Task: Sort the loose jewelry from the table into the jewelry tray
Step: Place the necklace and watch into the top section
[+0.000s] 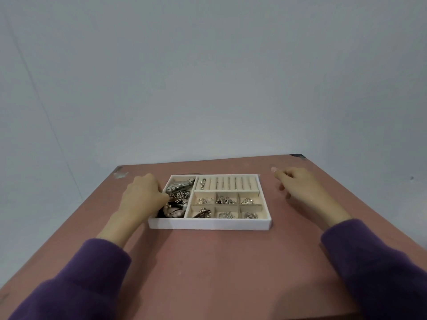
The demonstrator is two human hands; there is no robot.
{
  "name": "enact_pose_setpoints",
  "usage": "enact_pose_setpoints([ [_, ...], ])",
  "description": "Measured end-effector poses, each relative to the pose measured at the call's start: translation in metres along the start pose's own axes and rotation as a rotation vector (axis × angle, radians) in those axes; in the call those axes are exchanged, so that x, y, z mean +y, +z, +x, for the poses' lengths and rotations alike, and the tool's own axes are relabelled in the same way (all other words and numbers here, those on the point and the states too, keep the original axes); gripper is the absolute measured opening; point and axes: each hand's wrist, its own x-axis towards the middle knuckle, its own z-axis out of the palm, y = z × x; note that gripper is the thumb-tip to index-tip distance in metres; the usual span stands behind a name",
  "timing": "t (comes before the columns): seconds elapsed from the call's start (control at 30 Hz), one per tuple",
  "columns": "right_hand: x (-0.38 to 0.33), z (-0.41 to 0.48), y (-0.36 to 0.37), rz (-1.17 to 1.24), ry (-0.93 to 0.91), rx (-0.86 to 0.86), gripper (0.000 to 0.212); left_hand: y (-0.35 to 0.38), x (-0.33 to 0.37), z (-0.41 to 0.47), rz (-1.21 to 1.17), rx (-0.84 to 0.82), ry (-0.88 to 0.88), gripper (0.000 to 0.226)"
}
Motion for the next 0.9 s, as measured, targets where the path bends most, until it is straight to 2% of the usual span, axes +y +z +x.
enact_pose_setpoints([
  [0.17, -0.003, -0.005, 0.004, 0.019, 0.083, -0.128, 0.042, 0.003, 0.000, -0.009, -0.230, -0.077, -0.072, 0.023],
  [0.27, -0.004, -0.006, 0.007, 0.012, 0.033, -0.159, 0.034, 0.008, 0.004, -0.010, -0.378, -0.059, -0.107, 0.039],
  [0.33, -0.005, -0.006, 0.010, -0.046, -0.007, -0.150, 0.026, 0.012, 0.007, -0.010, -0.438, -0.020, -0.142, 0.038],
  [0.5, -0.008, -0.006, 0.009, -0.098, 0.003, -0.115, 0.021, 0.020, 0.004, -0.012, -0.399, 0.018, -0.128, 0.027],
  [0.67, -0.007, -0.008, 0.002, 0.018, 0.101, -0.164, 0.002, 0.017, 0.005, -0.018, -0.381, 0.043, -0.100, 0.027],
  [0.9, -0.010, -0.011, -0.006, -0.014, 0.152, -0.275, 0.007, 0.015, 0.007, -0.025, -0.426, 0.046, -0.085, 0.024],
])
